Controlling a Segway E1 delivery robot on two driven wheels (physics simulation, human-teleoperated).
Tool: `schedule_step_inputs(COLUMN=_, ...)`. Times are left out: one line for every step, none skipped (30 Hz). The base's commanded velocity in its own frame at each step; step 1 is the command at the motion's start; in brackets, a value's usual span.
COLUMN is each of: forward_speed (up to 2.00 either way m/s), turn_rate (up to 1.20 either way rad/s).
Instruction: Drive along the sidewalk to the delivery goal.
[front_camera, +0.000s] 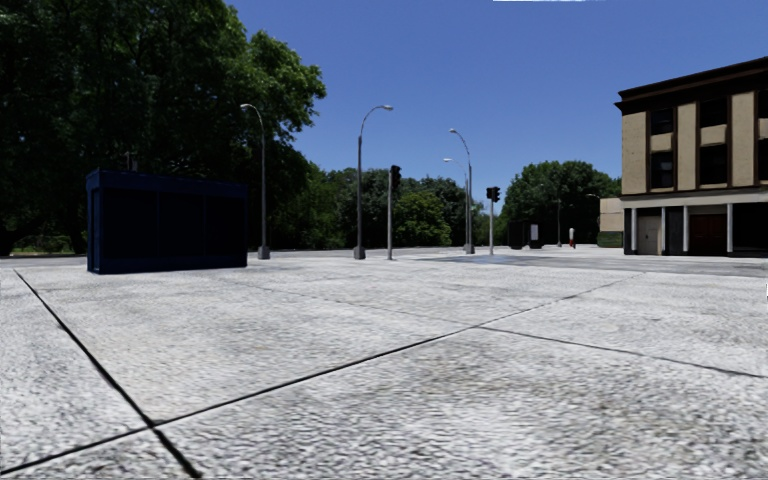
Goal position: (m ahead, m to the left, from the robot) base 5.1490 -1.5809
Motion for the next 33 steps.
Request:
schedule_step_inputs(forward_speed=2.00, turn_rate=-0.40)
schedule_step_inputs(forward_speed=2.00, turn_rate=-0.40)
schedule_step_inputs(forward_speed=2.00, turn_rate=-0.41)
schedule_step_inputs(forward_speed=2.00, turn_rate=-0.41)
schedule_step_inputs(forward_speed=2.00, turn_rate=-0.41)
schedule_step_inputs(forward_speed=2.00, turn_rate=-0.41)
schedule_step_inputs(forward_speed=2.00, turn_rate=-0.41)
schedule_step_inputs(forward_speed=2.00, turn_rate=-0.41)
schedule_step_inputs(forward_speed=2.00, turn_rate=-0.41)
schedule_step_inputs(forward_speed=2.00, turn_rate=-0.41)
schedule_step_inputs(forward_speed=2.00, turn_rate=-0.41)
schedule_step_inputs(forward_speed=2.00, turn_rate=-0.41)
schedule_step_inputs(forward_speed=2.00, turn_rate=-0.41)
schedule_step_inputs(forward_speed=2.00, turn_rate=-0.41)
schedule_step_inputs(forward_speed=2.00, turn_rate=-0.41)
schedule_step_inputs(forward_speed=2.00, turn_rate=-0.41)
schedule_step_inputs(forward_speed=2.00, turn_rate=-0.41)
schedule_step_inputs(forward_speed=2.00, turn_rate=-0.41)
schedule_step_inputs(forward_speed=2.00, turn_rate=-0.41)
schedule_step_inputs(forward_speed=2.00, turn_rate=-0.41)
schedule_step_inputs(forward_speed=2.00, turn_rate=-0.41)
schedule_step_inputs(forward_speed=2.00, turn_rate=-0.41)
schedule_step_inputs(forward_speed=2.00, turn_rate=-0.41)
schedule_step_inputs(forward_speed=2.00, turn_rate=-0.41)
schedule_step_inputs(forward_speed=2.00, turn_rate=-0.41)
schedule_step_inputs(forward_speed=2.00, turn_rate=-0.41)
schedule_step_inputs(forward_speed=2.00, turn_rate=-0.41)
schedule_step_inputs(forward_speed=2.00, turn_rate=-0.41)
schedule_step_inputs(forward_speed=2.00, turn_rate=-0.41)
schedule_step_inputs(forward_speed=2.00, turn_rate=-0.41)
schedule_step_inputs(forward_speed=2.00, turn_rate=-0.41)
schedule_step_inputs(forward_speed=2.00, turn_rate=-0.41)
schedule_step_inputs(forward_speed=2.00, turn_rate=-0.41)
